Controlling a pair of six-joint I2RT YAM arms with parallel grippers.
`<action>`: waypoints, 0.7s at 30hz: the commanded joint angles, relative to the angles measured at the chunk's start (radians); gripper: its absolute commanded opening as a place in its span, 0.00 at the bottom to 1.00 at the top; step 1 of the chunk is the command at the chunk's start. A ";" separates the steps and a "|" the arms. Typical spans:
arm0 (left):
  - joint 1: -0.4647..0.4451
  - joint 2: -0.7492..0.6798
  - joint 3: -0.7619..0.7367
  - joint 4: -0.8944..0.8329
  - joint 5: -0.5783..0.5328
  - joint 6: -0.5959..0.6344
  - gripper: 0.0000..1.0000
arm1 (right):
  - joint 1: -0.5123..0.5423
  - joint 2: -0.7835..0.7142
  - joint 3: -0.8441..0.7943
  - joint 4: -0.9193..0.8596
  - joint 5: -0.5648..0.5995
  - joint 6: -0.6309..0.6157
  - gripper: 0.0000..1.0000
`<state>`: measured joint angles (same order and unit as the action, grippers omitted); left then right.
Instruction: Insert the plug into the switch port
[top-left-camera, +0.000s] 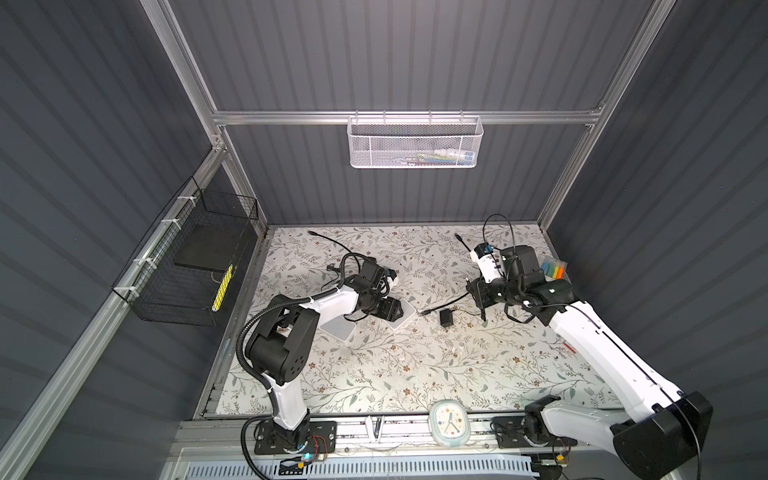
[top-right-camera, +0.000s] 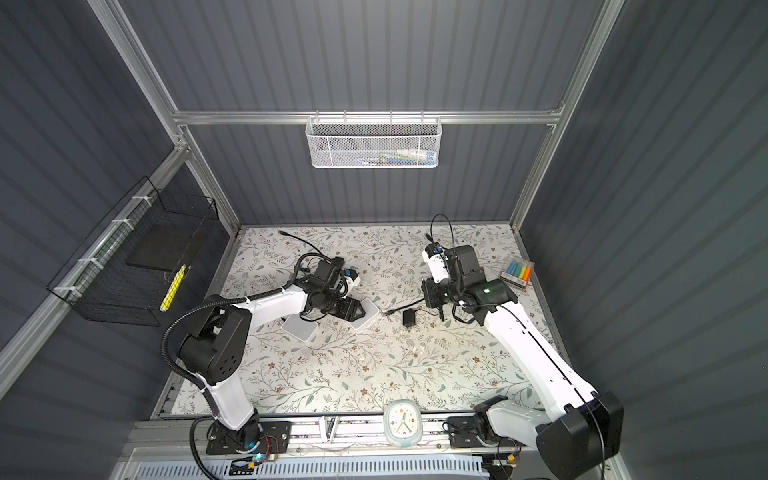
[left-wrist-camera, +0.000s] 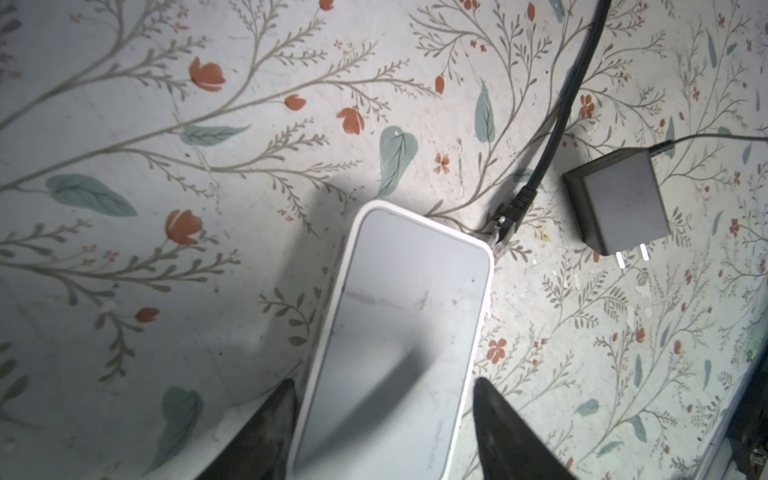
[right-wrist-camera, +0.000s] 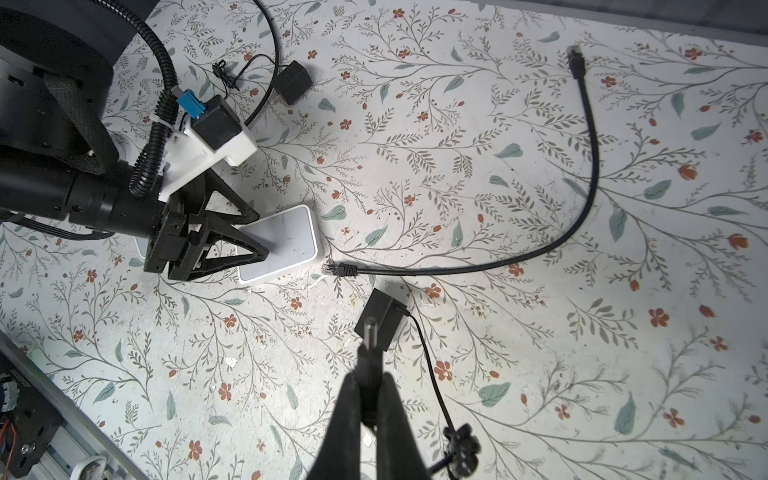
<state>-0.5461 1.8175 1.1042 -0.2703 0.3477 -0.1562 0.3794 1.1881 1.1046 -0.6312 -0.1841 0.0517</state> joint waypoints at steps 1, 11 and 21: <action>0.003 -0.004 -0.029 0.066 0.074 -0.136 0.65 | 0.006 -0.005 -0.001 -0.005 0.031 -0.003 0.00; -0.083 -0.092 -0.138 0.207 -0.039 -0.399 0.66 | 0.006 -0.002 0.025 -0.027 0.042 -0.023 0.00; 0.001 -0.045 0.171 -0.164 -0.168 0.003 0.71 | 0.024 0.042 0.036 -0.074 0.043 -0.018 0.00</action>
<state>-0.5827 1.7329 1.1954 -0.2905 0.2211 -0.3294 0.3916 1.2282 1.1290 -0.6754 -0.1520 0.0387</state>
